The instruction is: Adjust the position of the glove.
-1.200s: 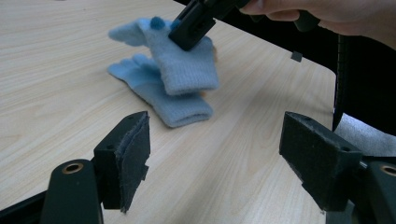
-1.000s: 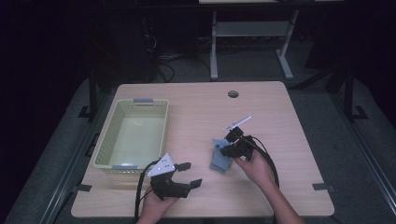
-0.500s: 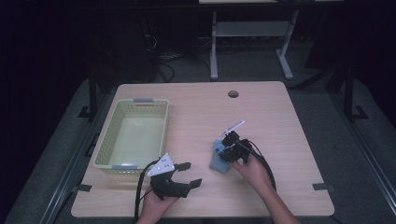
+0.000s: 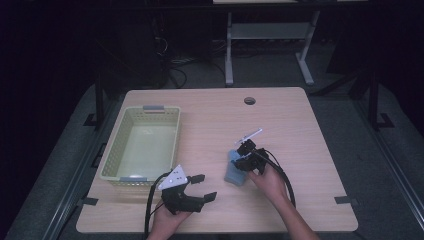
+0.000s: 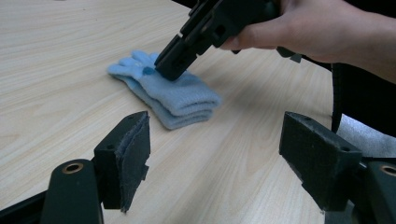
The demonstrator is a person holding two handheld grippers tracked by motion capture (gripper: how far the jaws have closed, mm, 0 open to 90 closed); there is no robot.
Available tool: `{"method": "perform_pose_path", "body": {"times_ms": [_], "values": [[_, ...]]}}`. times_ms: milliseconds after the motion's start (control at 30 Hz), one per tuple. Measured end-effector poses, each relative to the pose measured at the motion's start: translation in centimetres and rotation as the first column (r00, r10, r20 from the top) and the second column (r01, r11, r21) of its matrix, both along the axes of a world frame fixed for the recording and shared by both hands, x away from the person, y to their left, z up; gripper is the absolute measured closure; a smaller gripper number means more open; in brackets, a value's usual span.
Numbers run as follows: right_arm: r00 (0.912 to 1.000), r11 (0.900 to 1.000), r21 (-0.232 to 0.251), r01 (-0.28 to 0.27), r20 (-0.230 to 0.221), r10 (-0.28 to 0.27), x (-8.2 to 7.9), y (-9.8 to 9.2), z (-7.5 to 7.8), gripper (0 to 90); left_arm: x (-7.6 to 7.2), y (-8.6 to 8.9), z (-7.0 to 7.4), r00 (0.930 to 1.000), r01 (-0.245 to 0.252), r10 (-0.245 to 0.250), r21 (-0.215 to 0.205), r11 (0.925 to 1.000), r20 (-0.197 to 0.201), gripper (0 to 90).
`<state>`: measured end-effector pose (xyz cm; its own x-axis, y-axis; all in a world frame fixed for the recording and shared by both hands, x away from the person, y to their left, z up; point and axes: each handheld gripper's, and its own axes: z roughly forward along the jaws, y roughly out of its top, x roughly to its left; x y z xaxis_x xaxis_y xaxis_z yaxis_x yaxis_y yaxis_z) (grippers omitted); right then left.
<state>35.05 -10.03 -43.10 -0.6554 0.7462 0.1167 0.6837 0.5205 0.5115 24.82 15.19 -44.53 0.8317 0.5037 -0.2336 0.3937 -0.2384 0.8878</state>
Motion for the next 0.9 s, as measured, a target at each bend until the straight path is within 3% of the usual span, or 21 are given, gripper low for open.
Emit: {"method": "perform_pose_path", "body": {"times_ms": [200,400,500,667,767,800,900], "values": [[0.9998,1.000,0.015,0.005,-0.022,-0.004,0.4,0.0,-0.7,80.8,0.1,-0.1,-0.1,1.0000,0.004,-0.004,0.005,1.0000,-0.002,24.4],[0.9981,0.992,0.115,0.053,-0.035,-0.050,0.1,-1.3,-0.1,65.7,0.2,-0.4,-0.3,0.9999,-0.006,0.006,0.012,0.9999,-0.015,24.4],[0.9964,0.988,0.133,0.080,-0.040,-0.075,-0.2,-2.2,0.1,55.5,0.4,-0.9,-0.5,0.9995,-0.012,0.012,0.020,0.9997,-0.030,24.4],[0.9925,0.979,0.165,0.115,-0.060,-0.107,-0.9,-3.6,-0.2,44.4,0.6,-1.8,-0.3,0.9995,-0.002,0.004,0.080,0.9968,-0.030,24.3],[0.9880,0.971,0.189,0.148,-0.071,-0.137,-1.5,-4.6,-0.5,40.1,0.8,-2.0,-0.2,0.9992,0.000,0.003,0.070,0.9975,-0.039,24.4],[0.9860,0.962,0.217,0.163,-0.070,-0.152,-1.7,-5.1,-0.6,40.1,1.2,-2.3,0.0,0.9982,-0.012,0.015,0.064,0.9979,-0.057,24.4],[0.9816,0.951,0.247,0.188,-0.081,-0.173,-2.2,-6.0,-1.0,38.9,2.1,-2.6,0.2,0.9967,-0.030,0.035,0.063,0.9976,-0.073,24.5]]}}
